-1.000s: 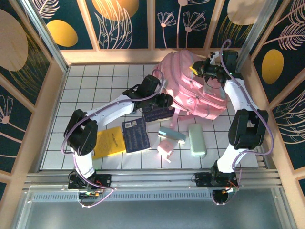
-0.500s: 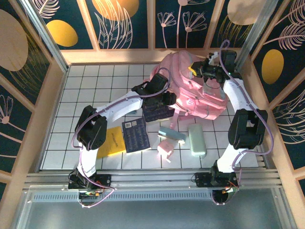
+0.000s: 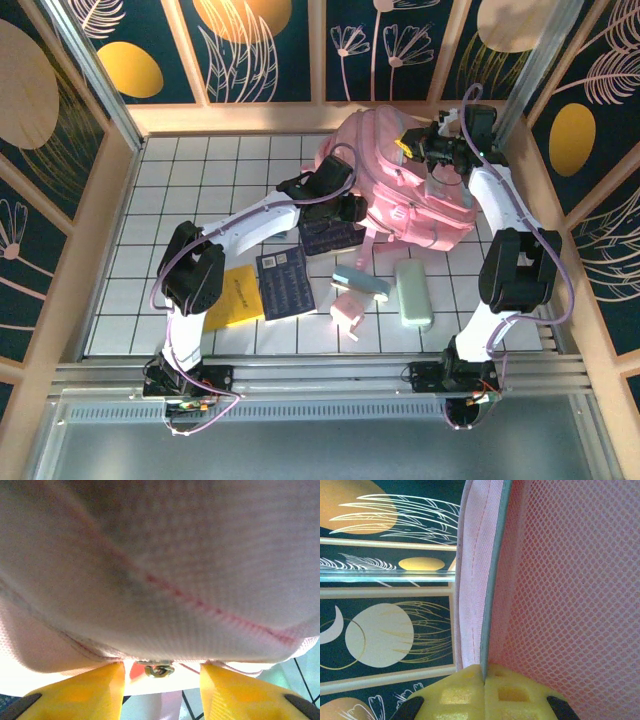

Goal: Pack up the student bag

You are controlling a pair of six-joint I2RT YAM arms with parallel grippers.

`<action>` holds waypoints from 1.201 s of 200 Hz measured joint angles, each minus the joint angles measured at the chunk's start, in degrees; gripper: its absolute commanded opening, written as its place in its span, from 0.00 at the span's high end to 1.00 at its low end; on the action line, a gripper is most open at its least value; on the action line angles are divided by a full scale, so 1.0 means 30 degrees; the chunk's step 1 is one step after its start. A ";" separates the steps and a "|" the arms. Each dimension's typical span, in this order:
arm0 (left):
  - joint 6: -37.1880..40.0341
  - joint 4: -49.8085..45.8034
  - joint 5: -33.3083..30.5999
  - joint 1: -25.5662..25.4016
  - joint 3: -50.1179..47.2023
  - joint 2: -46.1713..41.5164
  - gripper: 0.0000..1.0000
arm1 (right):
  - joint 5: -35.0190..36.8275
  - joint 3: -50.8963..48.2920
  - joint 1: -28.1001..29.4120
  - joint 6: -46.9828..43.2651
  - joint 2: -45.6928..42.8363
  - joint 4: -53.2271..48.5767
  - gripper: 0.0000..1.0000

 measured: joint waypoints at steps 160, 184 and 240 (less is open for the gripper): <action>-0.0525 -0.4116 -0.7147 -0.1501 0.4146 0.2688 0.94 | 0.0168 0.0000 0.0386 0.0758 0.0000 0.0670 1.00; -0.0364 -0.4328 -0.7817 -0.1501 0.4335 0.2849 0.99 | 0.0233 -0.0007 0.0408 0.0729 0.0000 0.0758 1.00; 0.0124 -0.4692 -0.8604 -0.1523 0.4328 0.2841 0.99 | 0.0787 -0.0007 0.0627 -0.0517 0.0000 0.0219 1.00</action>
